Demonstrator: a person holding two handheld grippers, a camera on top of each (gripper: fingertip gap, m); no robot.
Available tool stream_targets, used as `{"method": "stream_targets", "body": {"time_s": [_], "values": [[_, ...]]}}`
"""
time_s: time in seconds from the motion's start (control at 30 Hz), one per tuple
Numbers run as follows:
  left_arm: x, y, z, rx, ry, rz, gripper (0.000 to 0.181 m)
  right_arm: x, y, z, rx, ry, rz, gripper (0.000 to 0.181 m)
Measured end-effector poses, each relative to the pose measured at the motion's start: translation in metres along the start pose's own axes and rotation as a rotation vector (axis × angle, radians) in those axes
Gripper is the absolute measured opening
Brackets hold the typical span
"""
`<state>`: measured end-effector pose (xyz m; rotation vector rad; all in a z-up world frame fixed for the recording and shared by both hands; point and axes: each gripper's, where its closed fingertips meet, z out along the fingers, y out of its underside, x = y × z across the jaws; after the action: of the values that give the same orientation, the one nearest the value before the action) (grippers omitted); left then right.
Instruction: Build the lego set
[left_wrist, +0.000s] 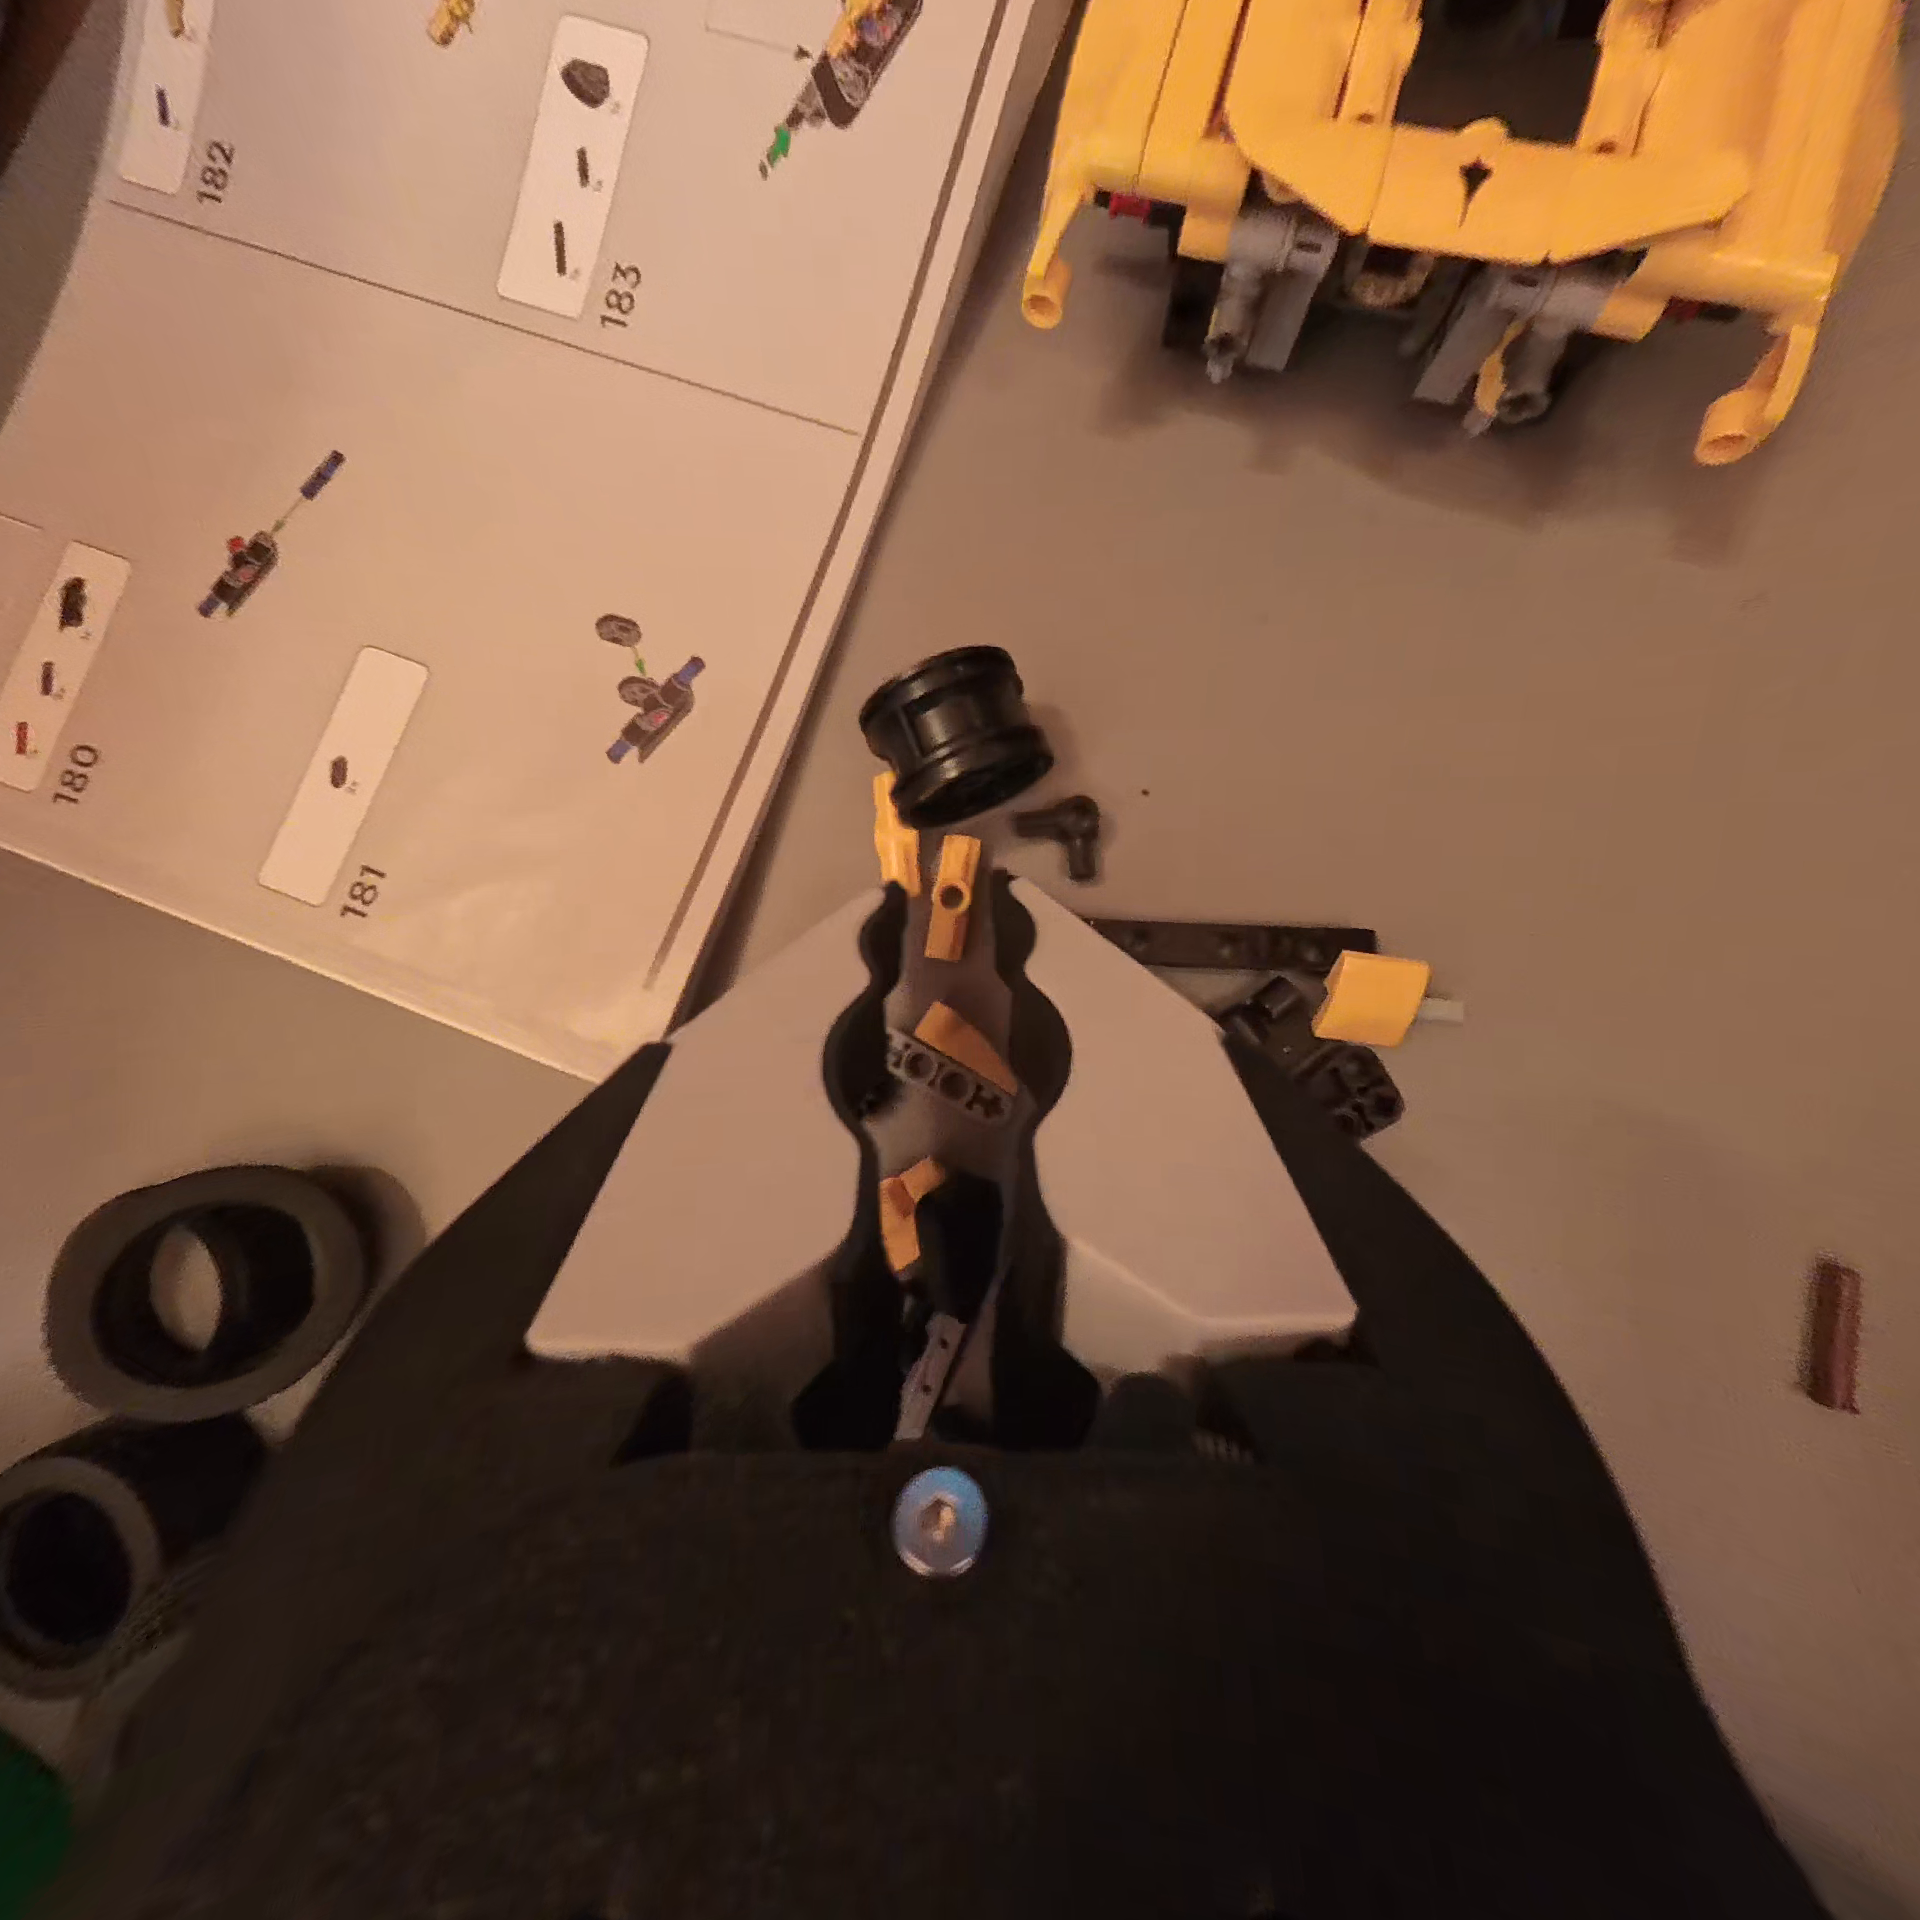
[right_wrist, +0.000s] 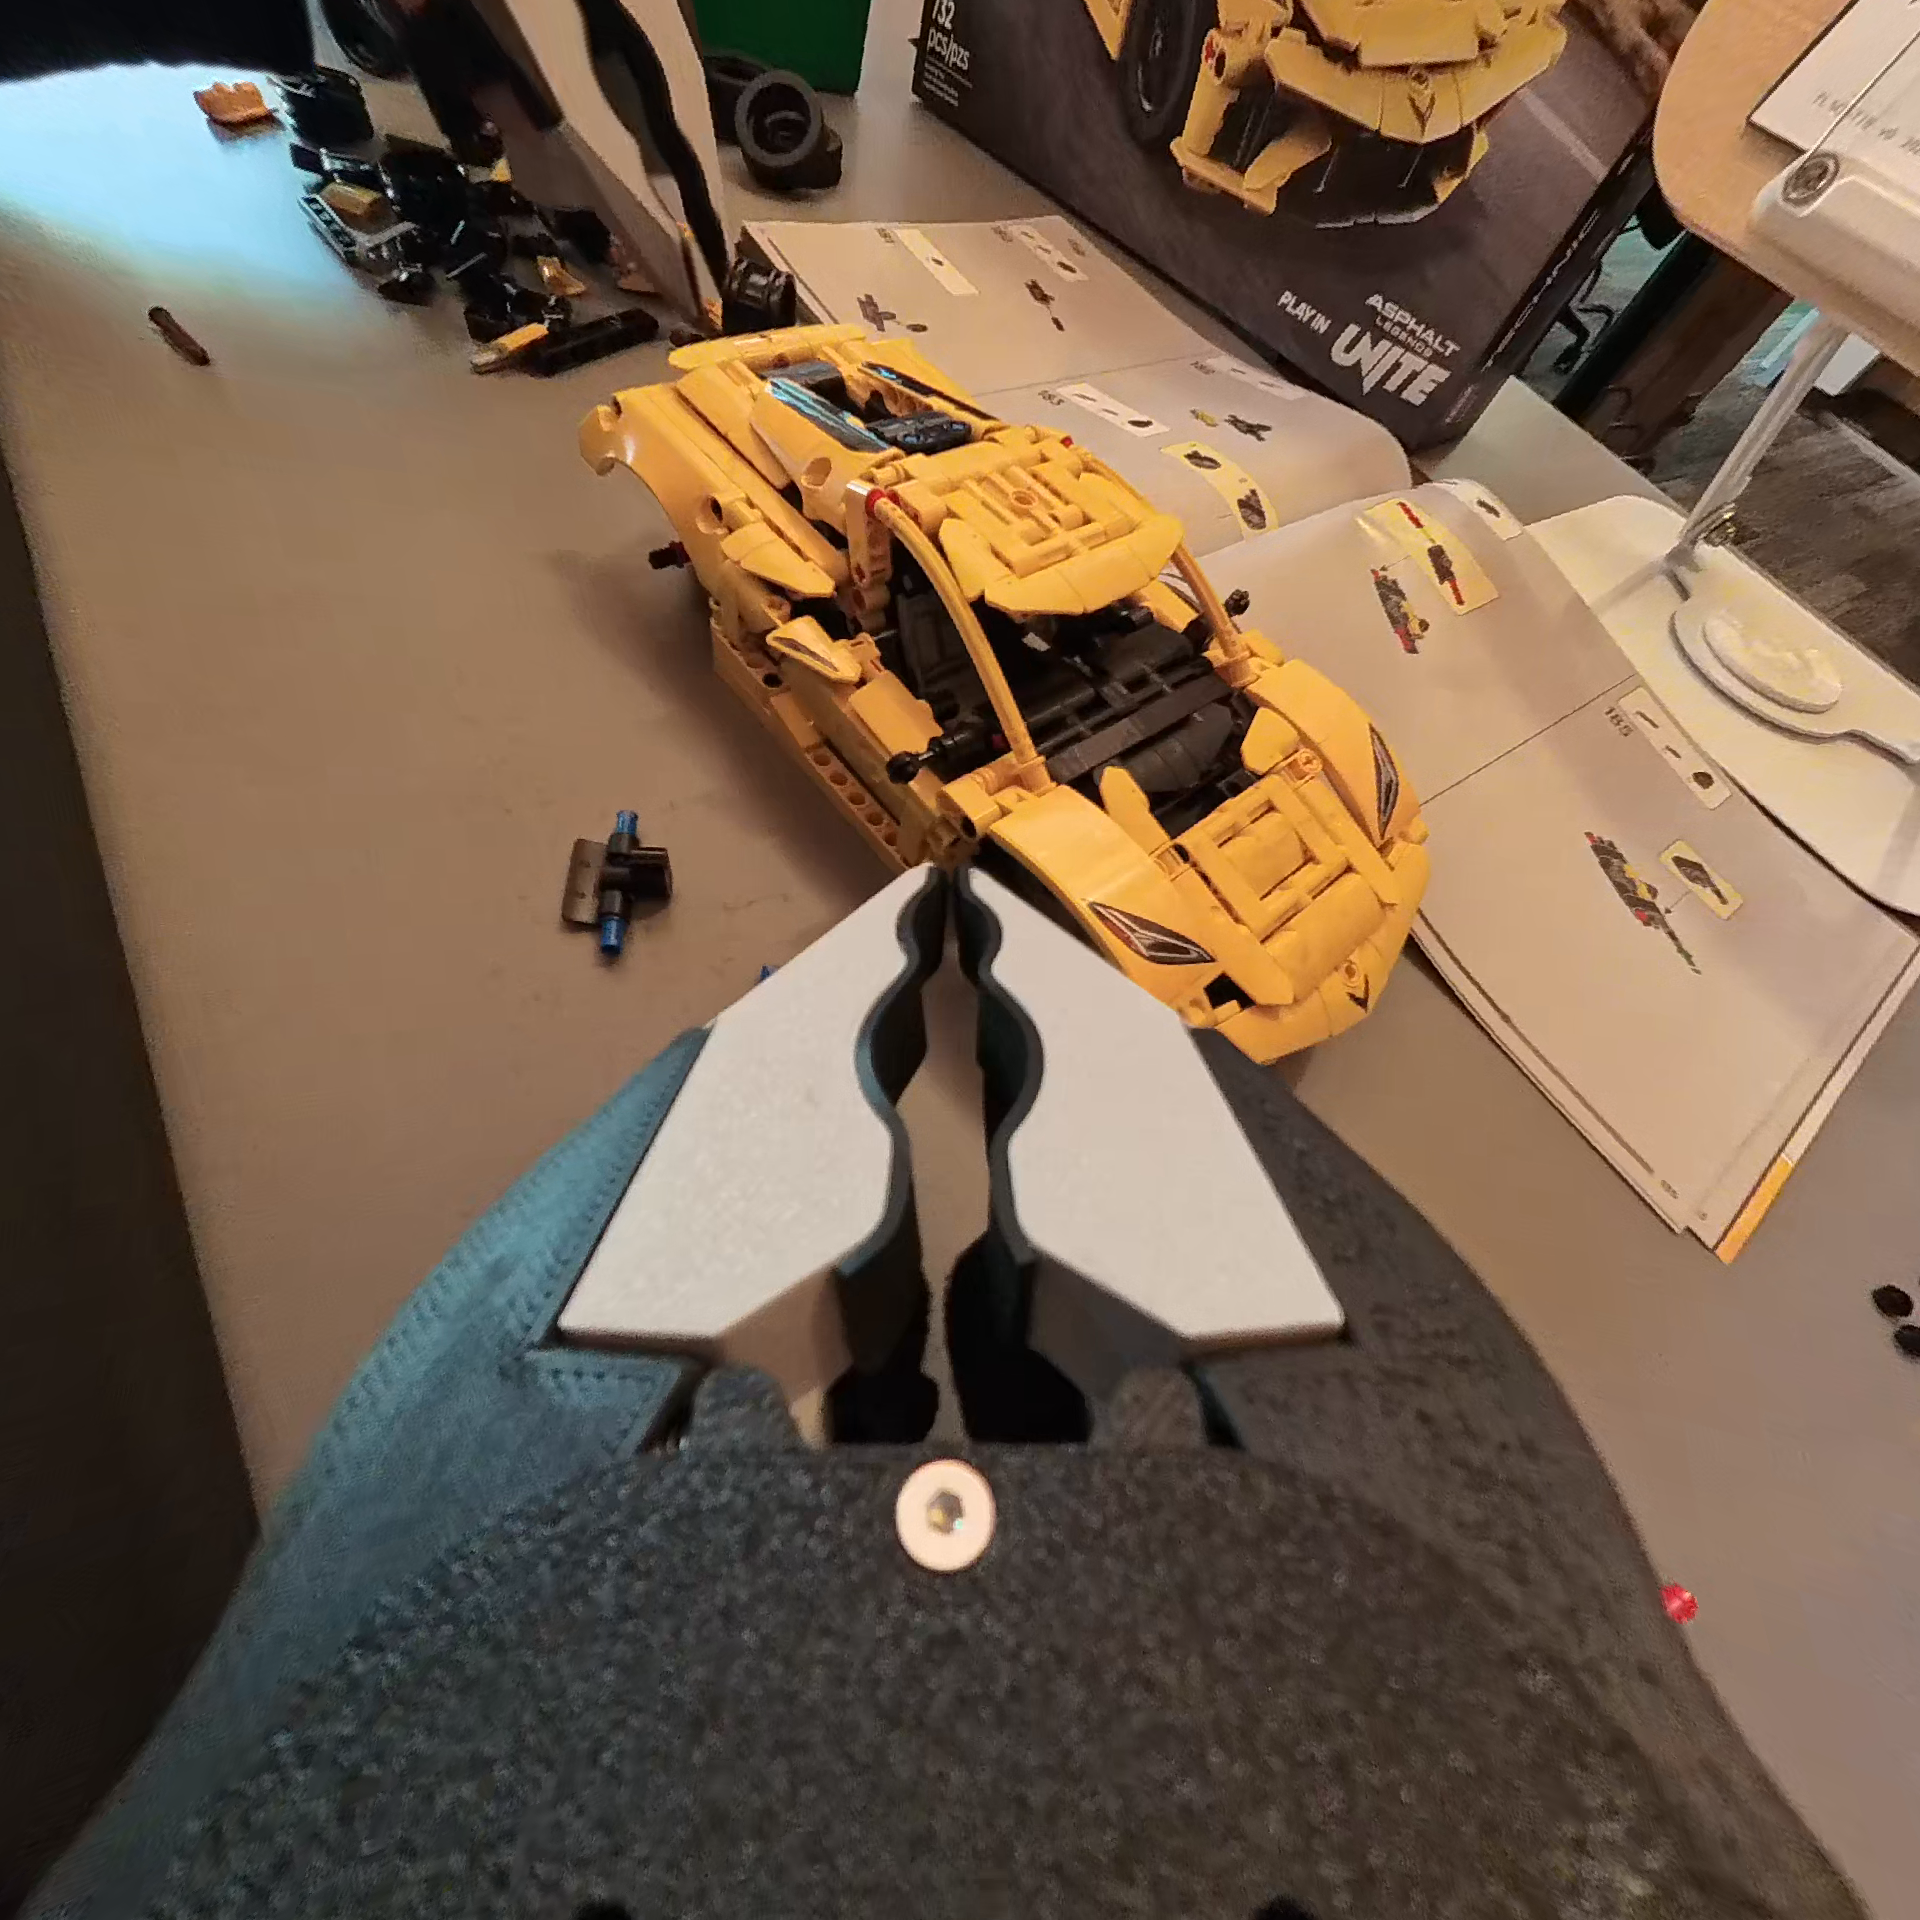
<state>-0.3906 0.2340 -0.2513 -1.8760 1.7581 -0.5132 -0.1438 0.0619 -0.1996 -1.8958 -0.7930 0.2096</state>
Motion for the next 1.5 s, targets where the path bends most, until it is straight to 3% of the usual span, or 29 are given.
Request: {"method": "stream_targets", "body": {"time_s": [0.03,0.23,0.37,0.47,0.63,0.77,0.87,1.0,1.13,1.23,1.3,1.4,1.5], "values": [[0.001,-0.001,0.000,0.002,0.013,-0.004,0.007,0.000,0.000,0.000,-0.001,-0.003,0.001,0.000],[-0.001,-0.002,-0.013,-0.022,-0.034,-0.036,0.006,0.000,0.001,0.000,-0.002,-0.009,0.011,0.000],[0.011,-0.042,-0.046,0.159,-0.082,-0.100,0.006,0.001,0.002,0.001,-0.004,-0.016,0.026,0.000],[0.057,-0.080,-0.055,0.318,0.020,-0.096,0.006,0.000,0.004,0.002,-0.012,-0.021,0.028,0.000],[0.151,-0.107,-0.015,0.345,0.291,-0.133,0.006,-0.002,0.007,0.004,-0.024,-0.025,0.018,0.000],[0.182,-0.094,0.026,0.185,0.267,-0.069,0.006,-0.001,0.007,0.003,-0.027,-0.023,0.020,0.000],[0.181,-0.088,0.036,0.116,0.181,0.012,0.006,-0.001,0.007,0.003,-0.027,-0.022,0.018,0.000],[0.187,-0.081,0.045,0.075,0.190,0.026,0.007,-0.002,0.008,0.004,-0.034,-0.025,0.017,0.000],[0.186,-0.084,0.037,0.112,0.204,0.012,0.033,-0.002,0.009,0.003,-0.036,-0.022,0.017,0.000],[0.150,-0.097,0.011,0.250,0.121,-0.135,0.033,-0.002,0.009,0.003,-0.034,-0.020,0.016,0.000],[0.117,-0.092,-0.003,0.284,0.011,-0.240,0.031,-0.002,0.009,0.003,-0.034,-0.021,0.015,0.000],[0.094,-0.081,-0.009,0.278,-0.099,-0.269,0.031,-0.002,0.010,0.003,-0.041,-0.020,0.013,0.000],[0.089,-0.072,0.005,0.213,-0.152,-0.240,0.042,-0.003,0.011,0.004,-0.047,-0.025,0.014,0.000]]}}
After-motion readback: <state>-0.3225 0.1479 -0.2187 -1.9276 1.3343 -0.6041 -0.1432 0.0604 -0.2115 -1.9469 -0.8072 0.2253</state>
